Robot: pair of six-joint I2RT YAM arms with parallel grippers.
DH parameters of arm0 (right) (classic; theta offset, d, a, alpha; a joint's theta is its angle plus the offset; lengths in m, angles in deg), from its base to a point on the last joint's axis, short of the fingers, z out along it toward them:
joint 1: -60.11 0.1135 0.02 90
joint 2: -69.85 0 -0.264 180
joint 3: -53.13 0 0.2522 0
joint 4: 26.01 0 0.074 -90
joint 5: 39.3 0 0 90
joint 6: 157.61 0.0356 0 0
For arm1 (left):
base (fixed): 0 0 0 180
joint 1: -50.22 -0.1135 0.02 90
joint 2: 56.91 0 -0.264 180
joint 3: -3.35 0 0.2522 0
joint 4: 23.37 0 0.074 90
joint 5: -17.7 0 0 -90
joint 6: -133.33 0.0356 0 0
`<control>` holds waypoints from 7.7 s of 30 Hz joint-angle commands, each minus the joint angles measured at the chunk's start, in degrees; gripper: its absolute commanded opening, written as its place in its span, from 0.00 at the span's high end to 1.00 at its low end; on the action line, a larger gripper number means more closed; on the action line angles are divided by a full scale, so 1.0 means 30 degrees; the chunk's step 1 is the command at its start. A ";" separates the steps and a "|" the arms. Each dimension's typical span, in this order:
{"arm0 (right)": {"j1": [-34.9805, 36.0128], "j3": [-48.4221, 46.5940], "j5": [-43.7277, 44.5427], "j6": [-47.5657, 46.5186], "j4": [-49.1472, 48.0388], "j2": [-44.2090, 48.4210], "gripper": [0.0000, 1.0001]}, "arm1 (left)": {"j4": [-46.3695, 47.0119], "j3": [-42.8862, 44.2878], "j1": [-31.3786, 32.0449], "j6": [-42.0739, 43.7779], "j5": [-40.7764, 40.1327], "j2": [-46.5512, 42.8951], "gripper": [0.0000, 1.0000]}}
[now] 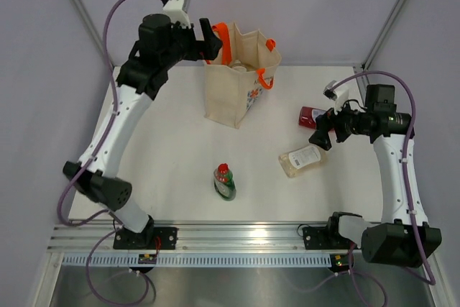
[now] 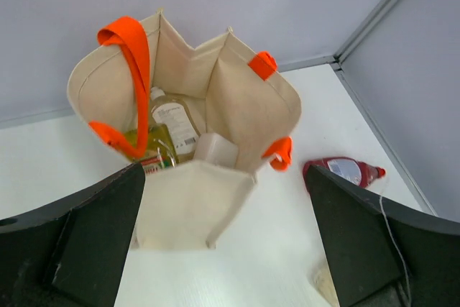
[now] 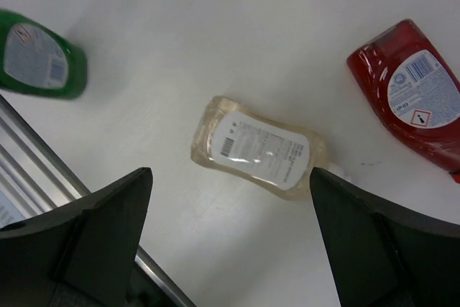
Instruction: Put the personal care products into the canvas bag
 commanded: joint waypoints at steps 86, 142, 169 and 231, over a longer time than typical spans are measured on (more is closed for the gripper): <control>0.5469 0.4775 1.5406 -0.0227 -1.3809 -0.9759 0.90 | 0.0595 -2.9474 -0.0380 -0.9928 0.3148 -2.7528 0.01; 0.5026 -1.2673 0.2097 2.0124 -1.1846 -1.1011 1.00 | 0.3171 -2.9620 -0.0380 -0.9547 0.3851 -2.5948 0.01; 0.9894 -2.0125 0.8028 1.2914 -1.8944 -1.8905 0.01 | 0.1888 -2.8073 -0.0351 -0.6824 0.5081 -2.5009 0.01; -0.0447 0.9875 -0.8117 0.4901 -0.9297 0.8319 0.01 | -0.1203 -2.0595 1.6935 -1.9104 -2.2602 -0.2620 0.75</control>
